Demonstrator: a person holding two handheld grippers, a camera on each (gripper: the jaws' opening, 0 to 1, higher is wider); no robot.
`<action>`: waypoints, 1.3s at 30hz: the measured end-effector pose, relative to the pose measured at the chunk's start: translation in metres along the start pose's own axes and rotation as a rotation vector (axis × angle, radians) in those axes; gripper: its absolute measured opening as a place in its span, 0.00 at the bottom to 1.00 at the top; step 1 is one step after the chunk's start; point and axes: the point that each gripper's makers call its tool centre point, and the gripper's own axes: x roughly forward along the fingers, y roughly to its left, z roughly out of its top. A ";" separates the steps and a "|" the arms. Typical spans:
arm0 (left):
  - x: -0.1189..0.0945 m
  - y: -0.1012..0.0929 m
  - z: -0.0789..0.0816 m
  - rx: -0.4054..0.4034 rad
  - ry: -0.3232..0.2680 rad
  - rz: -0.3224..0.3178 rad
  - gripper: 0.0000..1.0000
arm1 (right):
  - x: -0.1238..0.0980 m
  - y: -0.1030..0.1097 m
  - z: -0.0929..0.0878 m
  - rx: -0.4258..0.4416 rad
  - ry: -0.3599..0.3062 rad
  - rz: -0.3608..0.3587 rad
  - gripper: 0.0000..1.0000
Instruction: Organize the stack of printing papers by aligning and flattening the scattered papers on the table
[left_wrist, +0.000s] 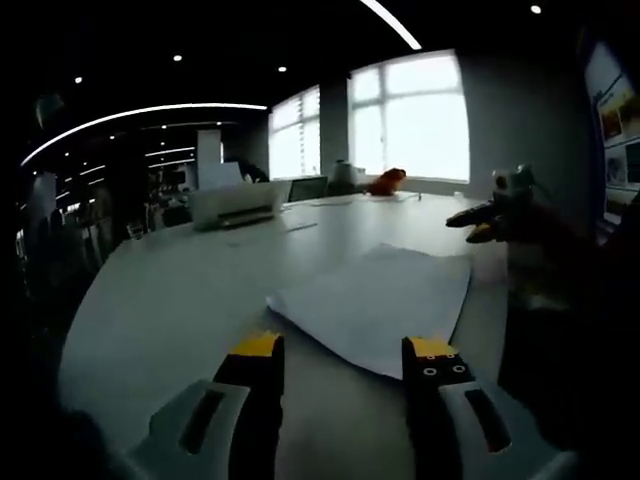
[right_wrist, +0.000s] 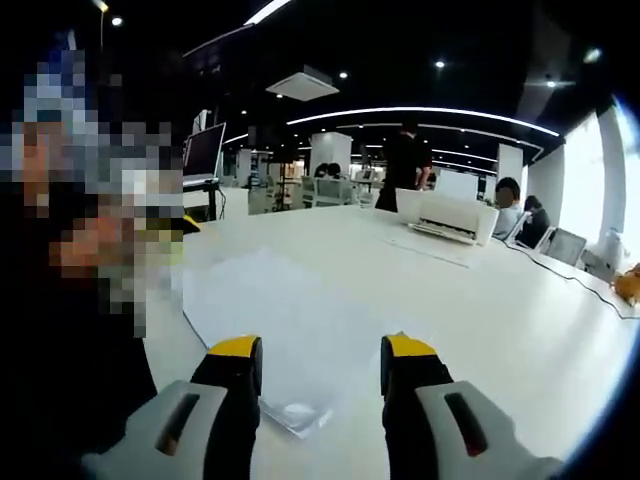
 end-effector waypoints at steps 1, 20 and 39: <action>-0.001 0.000 0.000 0.001 0.000 0.001 0.51 | -0.001 0.000 0.000 0.001 0.000 -0.001 0.43; -0.033 -0.001 -0.010 -0.029 -0.010 0.009 0.51 | -0.024 0.006 -0.005 -0.006 0.000 -0.012 0.43; -0.064 0.003 -0.008 -0.042 -0.036 0.036 0.51 | -0.045 0.019 -0.006 -0.008 -0.017 -0.027 0.43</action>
